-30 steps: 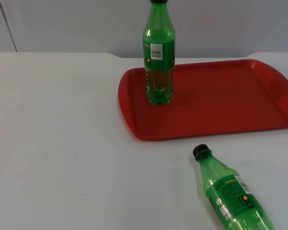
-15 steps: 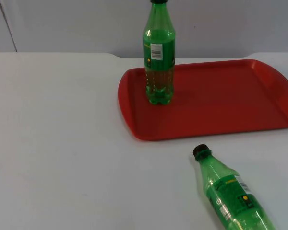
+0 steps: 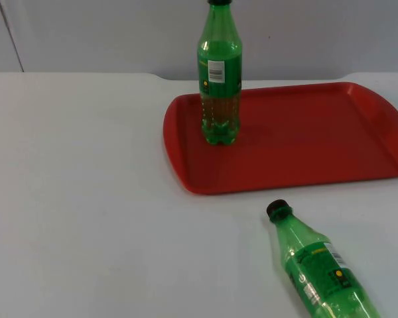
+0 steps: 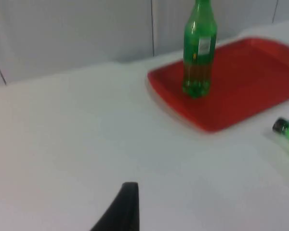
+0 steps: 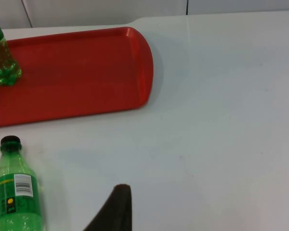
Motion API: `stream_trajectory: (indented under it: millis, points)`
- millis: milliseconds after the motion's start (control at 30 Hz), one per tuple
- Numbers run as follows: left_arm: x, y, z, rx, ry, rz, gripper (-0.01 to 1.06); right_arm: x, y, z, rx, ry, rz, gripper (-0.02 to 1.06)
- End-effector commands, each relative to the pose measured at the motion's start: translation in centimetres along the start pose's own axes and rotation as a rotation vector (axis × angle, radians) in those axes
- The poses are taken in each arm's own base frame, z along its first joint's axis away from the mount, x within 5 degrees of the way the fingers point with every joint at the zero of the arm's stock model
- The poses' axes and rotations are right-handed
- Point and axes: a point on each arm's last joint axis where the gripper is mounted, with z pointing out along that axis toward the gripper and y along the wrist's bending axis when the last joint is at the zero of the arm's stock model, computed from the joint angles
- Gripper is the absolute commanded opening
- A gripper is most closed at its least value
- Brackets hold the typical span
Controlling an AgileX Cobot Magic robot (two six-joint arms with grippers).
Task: Place the bottle upright on the tray.
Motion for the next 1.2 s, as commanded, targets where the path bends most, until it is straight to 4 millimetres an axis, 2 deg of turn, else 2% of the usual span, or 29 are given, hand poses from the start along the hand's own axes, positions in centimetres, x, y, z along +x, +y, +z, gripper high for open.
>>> stream_trajectory:
  millis: [0,600,700,1167]
  points:
    - [0.95,0.17,0.67,-0.011,0.058,-0.006,1.05,0.11,0.03,0.06,0.004,0.0,0.002,1.05]
    - [1.4,0.51,0.94,-0.046,0.088,-0.032,1.05,0.11,0.03,0.06,0.004,0.0,0.002,1.05]
    - [1.44,1.0,0.9,-0.103,0.089,-0.087,1.05,0.11,0.03,0.06,0.004,0.0,0.002,1.05]
    - [1.43,0.84,0.92,-0.084,0.089,-0.068,1.05,0.11,0.03,0.06,0.004,0.0,0.002,1.05]
